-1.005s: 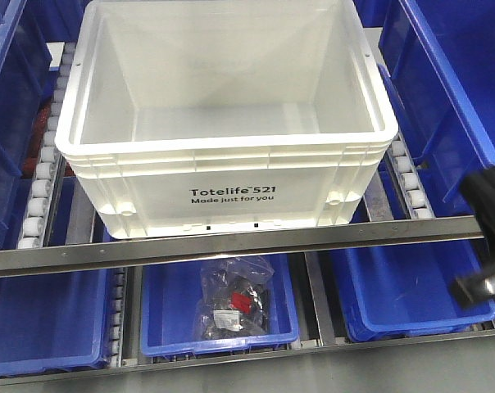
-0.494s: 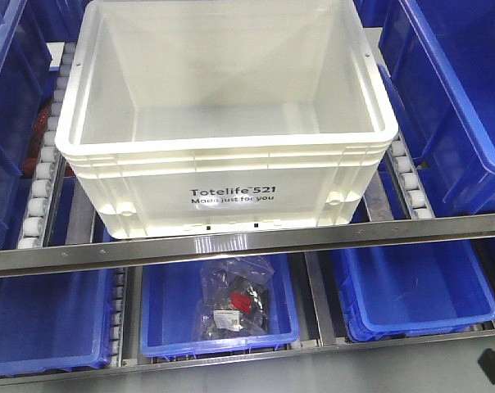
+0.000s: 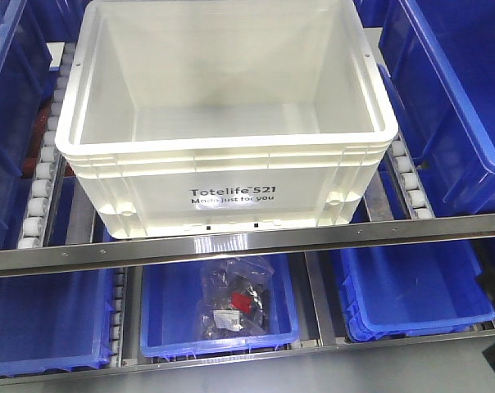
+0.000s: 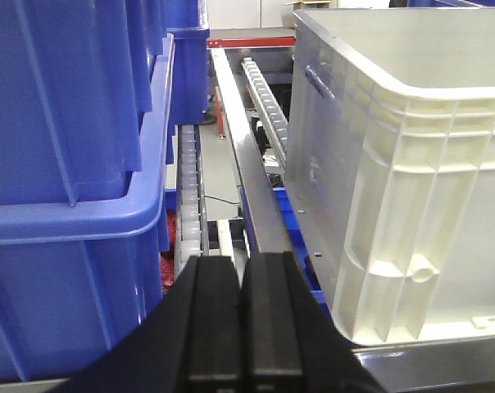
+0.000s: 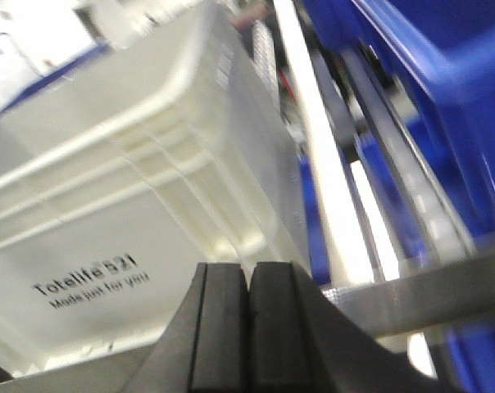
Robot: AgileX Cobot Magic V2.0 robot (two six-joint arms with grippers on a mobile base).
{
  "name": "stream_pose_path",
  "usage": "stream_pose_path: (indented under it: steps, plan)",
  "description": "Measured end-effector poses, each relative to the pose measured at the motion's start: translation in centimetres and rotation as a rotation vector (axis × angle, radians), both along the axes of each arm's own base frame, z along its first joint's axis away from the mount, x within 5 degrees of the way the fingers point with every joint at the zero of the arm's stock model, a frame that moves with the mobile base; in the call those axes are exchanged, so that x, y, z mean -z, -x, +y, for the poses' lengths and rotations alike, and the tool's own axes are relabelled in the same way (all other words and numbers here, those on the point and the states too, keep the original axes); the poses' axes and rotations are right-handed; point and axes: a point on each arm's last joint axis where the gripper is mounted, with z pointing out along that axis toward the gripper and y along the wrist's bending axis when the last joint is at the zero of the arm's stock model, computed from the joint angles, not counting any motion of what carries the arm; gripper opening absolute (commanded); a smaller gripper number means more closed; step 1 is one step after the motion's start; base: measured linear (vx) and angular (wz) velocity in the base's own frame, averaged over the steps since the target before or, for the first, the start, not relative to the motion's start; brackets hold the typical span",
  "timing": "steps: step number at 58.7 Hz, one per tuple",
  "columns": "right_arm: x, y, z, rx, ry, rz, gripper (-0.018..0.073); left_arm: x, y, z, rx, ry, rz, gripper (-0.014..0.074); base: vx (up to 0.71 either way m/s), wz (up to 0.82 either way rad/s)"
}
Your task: Place moving items into box and shelve
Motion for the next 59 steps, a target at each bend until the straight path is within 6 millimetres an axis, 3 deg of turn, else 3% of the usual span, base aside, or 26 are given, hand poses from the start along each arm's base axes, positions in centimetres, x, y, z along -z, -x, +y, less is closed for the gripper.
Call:
stream_pose_path:
  steps: [6, 7, 21, 29, 59]
  plan:
    - [-1.3, 0.2, 0.7, -0.074, 0.204, -0.212, -0.0007, 0.0, 0.0, 0.0, 0.000, 0.000, 0.000, -0.0007, 0.00, 0.00]
    - [-1.7, 0.4, 1.1, -0.105, 0.349, -0.313, -0.0004, 0.0, 0.0, 0.0, 0.000, 0.000, 0.000, -0.0007, 0.00, 0.00]
    - [0.1, 0.0, -0.1, -0.001, 0.125, -0.027, -0.0005, 0.0, 0.0, 0.0, 0.000, 0.000, 0.000, -0.0007, 0.00, 0.00]
    - [0.3, 0.0, -0.1, 0.009, 0.088, 0.009, -0.0005, 0.0, 0.0, 0.0, 0.000, 0.000, 0.000, -0.0007, 0.00, 0.00]
    - [0.2, 0.1, 0.3, -0.053, 0.342, -0.082, -0.0005, 0.0, 0.0, 0.0, 0.000, 0.000, 0.000, -0.0007, 0.00, 0.00]
